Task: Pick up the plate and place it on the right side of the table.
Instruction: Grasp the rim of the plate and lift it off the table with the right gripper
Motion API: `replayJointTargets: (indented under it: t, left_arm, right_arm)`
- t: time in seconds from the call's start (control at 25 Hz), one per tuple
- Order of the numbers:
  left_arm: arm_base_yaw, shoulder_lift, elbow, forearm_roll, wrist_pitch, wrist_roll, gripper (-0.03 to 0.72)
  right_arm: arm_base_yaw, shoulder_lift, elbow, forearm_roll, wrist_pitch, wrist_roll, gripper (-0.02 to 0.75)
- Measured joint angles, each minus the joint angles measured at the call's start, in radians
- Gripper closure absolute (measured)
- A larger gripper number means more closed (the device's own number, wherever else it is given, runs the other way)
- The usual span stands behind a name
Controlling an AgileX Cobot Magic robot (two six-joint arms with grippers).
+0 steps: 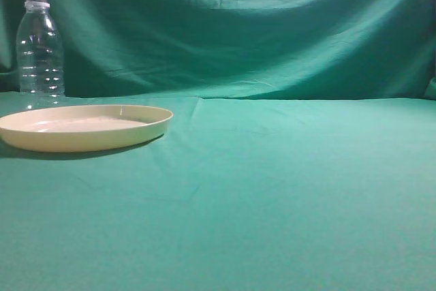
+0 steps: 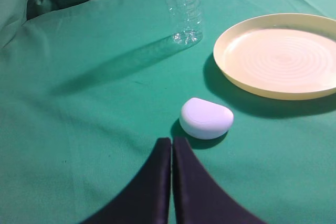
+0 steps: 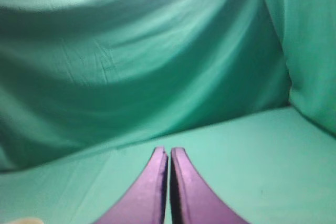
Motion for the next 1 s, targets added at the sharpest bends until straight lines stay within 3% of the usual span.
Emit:
replayJointTargets:
  t: [0.24, 0.72, 0.84, 1.0]
  left_arm:
    - [0.0, 0.0, 0.0, 0.0, 0.0, 0.0, 0.688]
    - [0.0, 0.0, 0.0, 0.0, 0.0, 0.0, 0.688]
    - [0.0, 0.0, 0.0, 0.0, 0.0, 0.0, 0.688]
    - [0.0, 0.0, 0.0, 0.0, 0.0, 0.0, 0.688]
  right_arm:
    - [0.0, 0.284, -0.205, -0.013, 0.198, -0.023, 0.738]
    - [0.0, 0.593, -0.298, -0.013, 0.089, -0.042, 0.738]
    - [0.015, 0.658, -0.381, -0.013, 0.193, -0.134, 0.738]
    - [0.088, 0.832, -0.583, -0.014, 0.487, -0.276, 0.738]
